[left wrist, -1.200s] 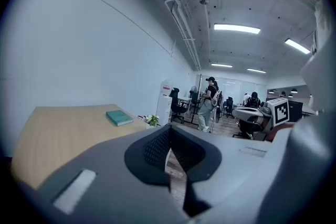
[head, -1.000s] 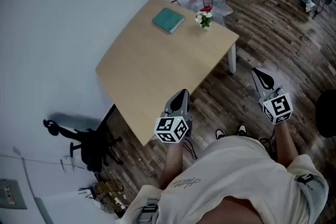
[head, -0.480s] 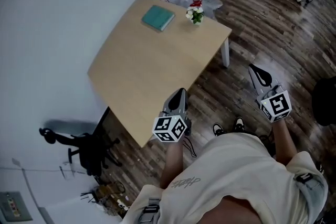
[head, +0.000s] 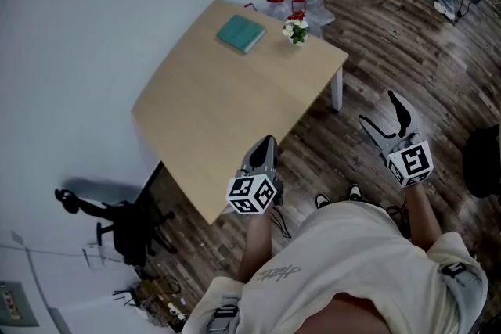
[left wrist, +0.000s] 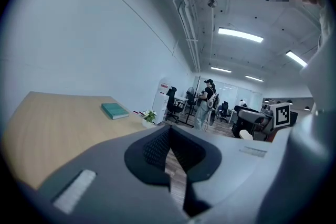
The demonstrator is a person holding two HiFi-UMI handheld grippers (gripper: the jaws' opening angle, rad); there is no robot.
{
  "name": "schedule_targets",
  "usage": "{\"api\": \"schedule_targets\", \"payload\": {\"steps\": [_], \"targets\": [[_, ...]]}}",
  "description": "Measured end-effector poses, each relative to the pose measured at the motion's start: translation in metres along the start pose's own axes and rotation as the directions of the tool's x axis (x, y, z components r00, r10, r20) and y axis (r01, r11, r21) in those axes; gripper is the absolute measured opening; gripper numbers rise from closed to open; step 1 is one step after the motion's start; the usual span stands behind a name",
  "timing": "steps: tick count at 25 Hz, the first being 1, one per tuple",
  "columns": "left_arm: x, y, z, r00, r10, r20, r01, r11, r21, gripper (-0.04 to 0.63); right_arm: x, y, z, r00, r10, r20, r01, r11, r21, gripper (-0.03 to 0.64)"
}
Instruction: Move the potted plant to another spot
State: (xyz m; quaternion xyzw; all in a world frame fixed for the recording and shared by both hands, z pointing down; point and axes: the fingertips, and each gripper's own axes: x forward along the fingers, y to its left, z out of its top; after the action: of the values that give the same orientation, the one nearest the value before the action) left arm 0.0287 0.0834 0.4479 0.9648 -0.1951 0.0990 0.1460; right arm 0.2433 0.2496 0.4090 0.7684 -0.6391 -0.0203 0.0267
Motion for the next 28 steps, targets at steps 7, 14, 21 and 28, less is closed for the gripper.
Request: {"api": "schedule_targets", "payload": {"steps": [7, 14, 21, 28], "targets": [[-0.003, 0.000, -0.007, 1.000, -0.004, -0.004, 0.004, 1.000, -0.003, 0.018, -0.004, 0.004, -0.009, 0.999, -0.013, -0.050, 0.013, 1.000, 0.005, 0.486], [-0.009, 0.008, -0.007, 1.000, -0.005, 0.006, 0.005, 1.000, -0.001, 0.018, -0.009, 0.017, -0.013, 0.997, -0.024, -0.072, 0.024, 1.000, 0.004, 0.486], [-0.013, 0.025, -0.003, 1.000, -0.028, 0.011, 0.028, 1.000, 0.002, 0.018, -0.008, 0.028, -0.010, 0.995, -0.059, -0.077, 0.060, 0.998, 0.014, 0.486], [-0.003, 0.045, -0.014, 0.997, -0.071, -0.022, 0.071, 0.997, -0.006, 0.018, 0.003, 0.046, -0.009, 0.992, -0.094, -0.085, 0.096, 0.995, 0.013, 0.486]]}}
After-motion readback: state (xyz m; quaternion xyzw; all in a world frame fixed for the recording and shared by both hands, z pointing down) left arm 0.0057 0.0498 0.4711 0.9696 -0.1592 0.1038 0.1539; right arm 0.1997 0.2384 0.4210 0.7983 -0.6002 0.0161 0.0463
